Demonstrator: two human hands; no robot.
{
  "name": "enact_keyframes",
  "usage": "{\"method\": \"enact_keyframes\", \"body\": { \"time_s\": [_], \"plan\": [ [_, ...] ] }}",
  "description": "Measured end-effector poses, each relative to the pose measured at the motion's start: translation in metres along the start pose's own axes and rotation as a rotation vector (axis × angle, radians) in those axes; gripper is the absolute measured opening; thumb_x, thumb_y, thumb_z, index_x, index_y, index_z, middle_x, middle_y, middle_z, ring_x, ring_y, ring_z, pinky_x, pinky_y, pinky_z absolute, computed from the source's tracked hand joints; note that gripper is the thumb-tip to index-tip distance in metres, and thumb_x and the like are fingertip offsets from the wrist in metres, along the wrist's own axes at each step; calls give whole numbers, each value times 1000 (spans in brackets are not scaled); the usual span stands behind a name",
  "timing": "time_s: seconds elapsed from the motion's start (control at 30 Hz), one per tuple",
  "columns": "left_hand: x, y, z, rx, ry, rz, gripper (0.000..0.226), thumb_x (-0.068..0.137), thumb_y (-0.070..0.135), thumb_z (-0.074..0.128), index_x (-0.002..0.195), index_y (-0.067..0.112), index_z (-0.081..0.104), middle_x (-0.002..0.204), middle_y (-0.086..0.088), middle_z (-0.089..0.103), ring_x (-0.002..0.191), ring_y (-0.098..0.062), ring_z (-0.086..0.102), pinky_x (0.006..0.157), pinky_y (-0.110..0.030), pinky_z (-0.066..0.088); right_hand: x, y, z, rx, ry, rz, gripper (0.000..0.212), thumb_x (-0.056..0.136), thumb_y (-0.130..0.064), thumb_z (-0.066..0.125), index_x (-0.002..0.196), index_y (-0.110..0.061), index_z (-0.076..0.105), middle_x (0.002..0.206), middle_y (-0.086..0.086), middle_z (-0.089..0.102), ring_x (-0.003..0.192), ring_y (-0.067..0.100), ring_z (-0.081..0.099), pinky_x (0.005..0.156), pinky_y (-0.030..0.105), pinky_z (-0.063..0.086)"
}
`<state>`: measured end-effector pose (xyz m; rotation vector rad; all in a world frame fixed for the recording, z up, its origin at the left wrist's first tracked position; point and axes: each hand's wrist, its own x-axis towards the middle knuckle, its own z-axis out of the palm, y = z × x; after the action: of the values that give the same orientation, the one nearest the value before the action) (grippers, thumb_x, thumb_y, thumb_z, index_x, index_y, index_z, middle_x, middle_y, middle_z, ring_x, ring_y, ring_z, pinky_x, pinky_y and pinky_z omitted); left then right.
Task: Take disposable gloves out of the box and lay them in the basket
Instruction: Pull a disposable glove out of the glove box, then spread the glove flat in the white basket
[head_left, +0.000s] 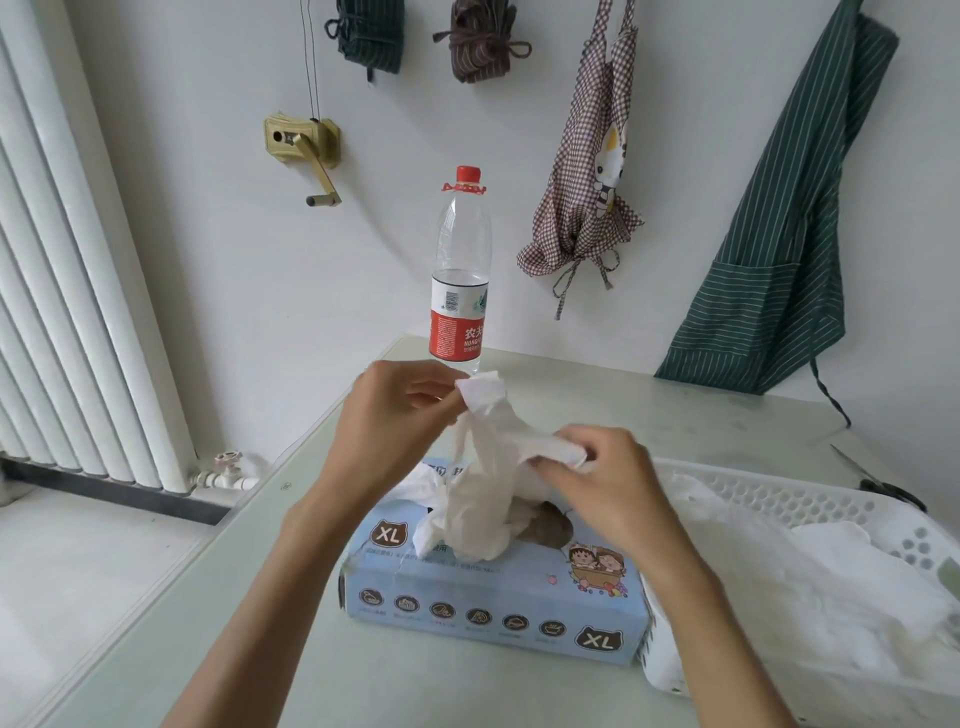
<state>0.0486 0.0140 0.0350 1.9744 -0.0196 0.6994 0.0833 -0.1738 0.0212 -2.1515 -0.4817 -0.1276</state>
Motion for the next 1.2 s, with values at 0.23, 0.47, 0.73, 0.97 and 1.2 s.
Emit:
{"method": "enact_keyframes", "body": {
  "time_s": [0.23,0.47,0.73,0.97,1.2],
  "plan": [
    [1,2,-8,-8,-23,-50,4,79,28,71,82,27,73,74,11,73,72,0,67,69,-15,50,0,-14,-19,377,28,-28,9,87,-9,64,89,-16,68,84,2,74,83,16,67,77,25,52],
    [2,9,-18,-33,-5,-24,48,81,-7,58,107,33,62,108,25,63,101,7,58,85,-20,50,-3,-12,-15,211,16,-16,5,85,-21,68,84,-23,72,71,-3,73,71,13,68,67,26,52],
    [-15,31,1,219,-390,42,54,80,57,62,129,38,46,126,24,49,119,6,45,100,-20,39,-4,-12,-13,178,-64,8,13,78,-22,75,72,-33,74,67,-2,70,63,6,62,69,28,53],
    [-17,30,6,296,-400,8,8,85,27,69,92,25,69,87,11,72,82,-3,67,82,-34,56,-19,-11,-60,141,-244,38,19,69,-24,85,86,-27,75,68,-4,68,69,4,64,76,21,51],
    [-3,79,12,182,-393,37,12,88,30,63,94,21,69,90,5,72,84,-8,68,82,-32,55,-41,3,-124,114,-87,106,5,80,-30,74,82,-26,74,86,-4,73,81,11,65,74,17,47]
  ]
}}
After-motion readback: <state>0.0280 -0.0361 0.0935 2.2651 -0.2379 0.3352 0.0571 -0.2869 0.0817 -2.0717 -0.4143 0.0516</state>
